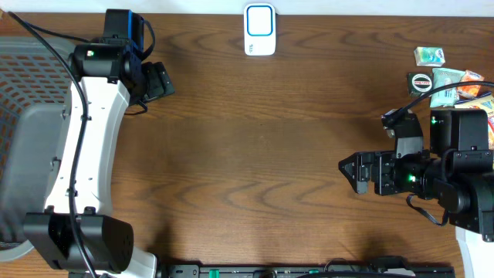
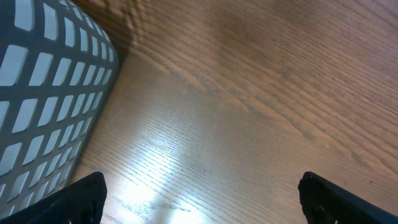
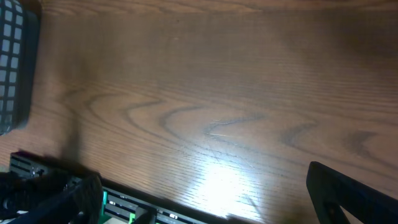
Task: Scan the item barcode
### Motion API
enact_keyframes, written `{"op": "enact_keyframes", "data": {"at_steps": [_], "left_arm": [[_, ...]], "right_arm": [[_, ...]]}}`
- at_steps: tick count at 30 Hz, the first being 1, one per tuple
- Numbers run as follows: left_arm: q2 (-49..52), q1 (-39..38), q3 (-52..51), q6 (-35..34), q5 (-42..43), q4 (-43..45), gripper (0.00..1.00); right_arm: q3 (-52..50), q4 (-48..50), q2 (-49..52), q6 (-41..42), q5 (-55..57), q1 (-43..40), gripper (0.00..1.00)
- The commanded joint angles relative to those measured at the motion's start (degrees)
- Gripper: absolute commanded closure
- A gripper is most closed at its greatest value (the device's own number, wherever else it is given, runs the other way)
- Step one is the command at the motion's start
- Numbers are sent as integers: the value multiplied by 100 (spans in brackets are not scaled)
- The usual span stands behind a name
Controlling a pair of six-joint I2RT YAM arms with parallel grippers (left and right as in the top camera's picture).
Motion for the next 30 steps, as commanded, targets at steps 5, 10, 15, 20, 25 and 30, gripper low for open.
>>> {"op": "enact_keyframes", "data": {"at_steps": [5,10,15,20,25,30], "left_arm": [[26,15,13,9,-92,-17,2],[26,15,13,9,-92,-17,2],[26,15,13,9,-92,-17,2],[26,15,13,9,-92,-17,2],[26,15,13,9,-92,-17,2],[26,15,13,9,-92,-17,2]], "right_arm": [[-31,-9,-15,94,-50,4,1],[-37,-44,-122,-33,420,-11,1],[-304,260,-520,-59,695,-11,1],[-1185,1283,-1200,-229,688,-11,1],[-2345,2461,-1989,-334,688,-146,1],[-3139,2570,-2557,-334,695,-293,1]]}}
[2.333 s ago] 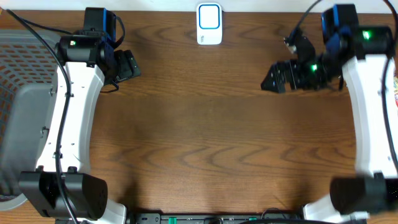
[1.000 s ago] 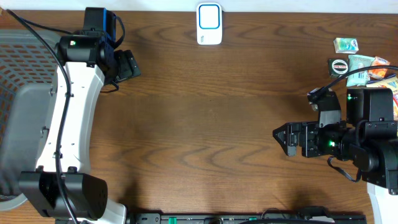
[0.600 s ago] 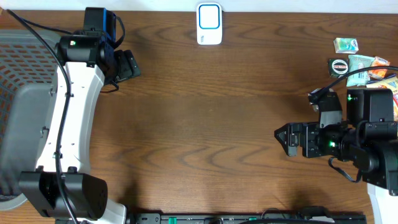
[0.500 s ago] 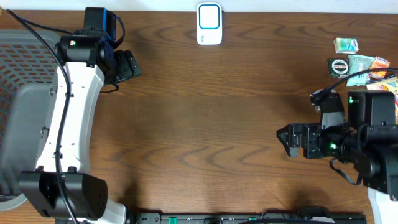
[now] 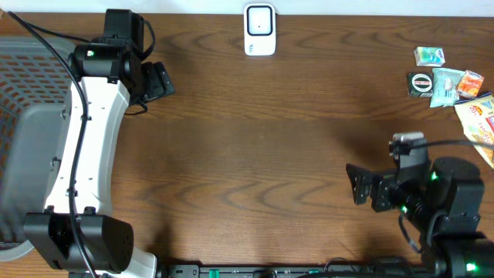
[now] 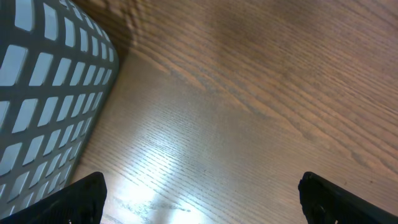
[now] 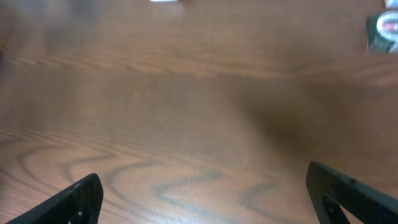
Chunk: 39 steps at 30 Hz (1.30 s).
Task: Scan the item barcode
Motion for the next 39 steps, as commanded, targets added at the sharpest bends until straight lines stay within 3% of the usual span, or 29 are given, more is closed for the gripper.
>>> {"op": "enact_keyframes", "data": {"at_steps": [1,6,22,39], "left_arm": [[26,15,13,9,-92,-20,2],[26,15,13,9,-92,-20,2],[26,15,13,9,-92,-20,2],[26,15,13,9,-92,-20,2]], "right_arm": [[-426,103,-319,-114,70,-87,1],[-1108,1056,-811,-452,79,-85,1],[-3665,4153,-2555,-444,-352,-81,1],[-4763,5683,-3622,-448,-323,-83,1]]}}
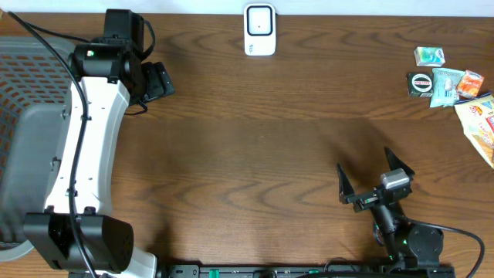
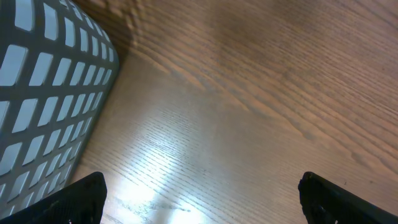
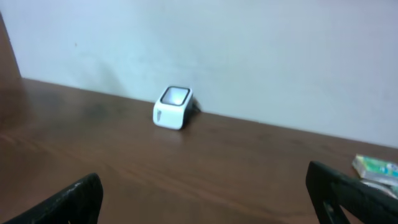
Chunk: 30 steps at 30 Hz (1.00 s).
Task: Scan the item barcode
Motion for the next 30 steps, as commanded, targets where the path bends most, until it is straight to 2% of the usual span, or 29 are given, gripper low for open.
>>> {"op": "enact_keyframes", "data": {"at_steps": [1,5,18,30], "left_arm": [[26,15,13,9,-92,-17,2],[26,15,13,9,-92,-17,2],[26,15,13,9,-92,-17,2],[26,15,13,9,-92,-17,2]], "right_arm": [[-247,337,-66,-35,-31,-81,1],[-496,833,-68,-37,-33,-79,1],[-490,935,-136,-35,72,-85,1],[-490,11,-136,-37,94,-542,1]]}}
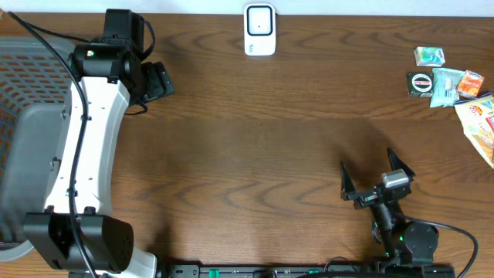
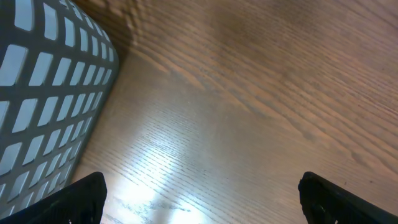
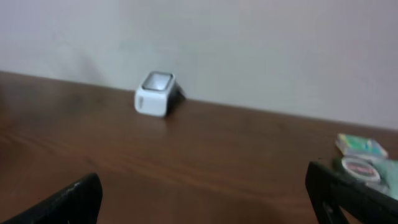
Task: Scan the item barcode
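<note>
The white barcode scanner (image 1: 260, 29) stands at the table's back edge; the right wrist view shows the scanner (image 3: 155, 93) far ahead to the left. The items lie in a cluster at the back right: a small green box (image 1: 429, 55), a round tape roll (image 1: 421, 82) and foil packets (image 1: 449, 83). My right gripper (image 1: 367, 164) is open and empty near the front edge, facing the back wall, with its fingers (image 3: 68, 202) wide apart. My left gripper (image 1: 164, 81) is open over bare wood at the back left, and its fingers (image 2: 81, 196) hold nothing.
A grey mesh basket (image 1: 31, 85) fills the left side, and its wall (image 2: 43, 93) is close beside my left gripper. A yellow snack packet (image 1: 482, 123) lies at the right edge. A black rail (image 1: 309, 270) runs along the front edge.
My right gripper has turned slightly to the right. The scanner sits further left in its view, and the green box and tape roll show more at the right. The left arm is unchanged.
My right gripper first pointed left, low over the wood at the right. It then sat lower and nearer the front. Later the arm was folded back at the front edge, with the gripper facing the back wall, as now. The left gripper stayed open beside the basket.
</note>
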### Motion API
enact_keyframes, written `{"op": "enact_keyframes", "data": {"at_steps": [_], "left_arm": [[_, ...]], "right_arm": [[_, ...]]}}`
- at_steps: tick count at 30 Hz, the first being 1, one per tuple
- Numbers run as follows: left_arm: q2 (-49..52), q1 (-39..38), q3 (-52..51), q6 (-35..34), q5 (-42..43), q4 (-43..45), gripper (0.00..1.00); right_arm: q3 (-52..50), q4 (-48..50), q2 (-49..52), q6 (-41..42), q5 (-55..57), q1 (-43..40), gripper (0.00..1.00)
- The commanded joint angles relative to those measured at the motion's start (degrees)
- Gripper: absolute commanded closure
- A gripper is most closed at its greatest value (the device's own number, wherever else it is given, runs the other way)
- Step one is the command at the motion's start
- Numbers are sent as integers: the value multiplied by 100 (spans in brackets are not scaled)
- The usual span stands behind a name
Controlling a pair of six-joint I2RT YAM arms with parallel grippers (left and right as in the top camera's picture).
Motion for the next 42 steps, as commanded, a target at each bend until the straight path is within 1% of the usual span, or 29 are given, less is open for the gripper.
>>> {"op": "enact_keyframes", "data": {"at_steps": [1,3,21,28,42], "left_arm": [[26,15,13,9,-92,-20,2],[26,15,13,9,-92,-20,2],[26,15,13,9,-92,-20,2],[26,15,13,9,-92,-20,2],[26,15,13,9,-92,-20,2]], "right_arm": [[-11,-229,-44,-35,98,-203,1],[-11,-348,-44,-35,186,-260,1],[-11,-396,-44,0,584,-271,1],[-7,-439,-42,267,951,-271,1],[-7,-400,-42,271,793,-271,1]]}}
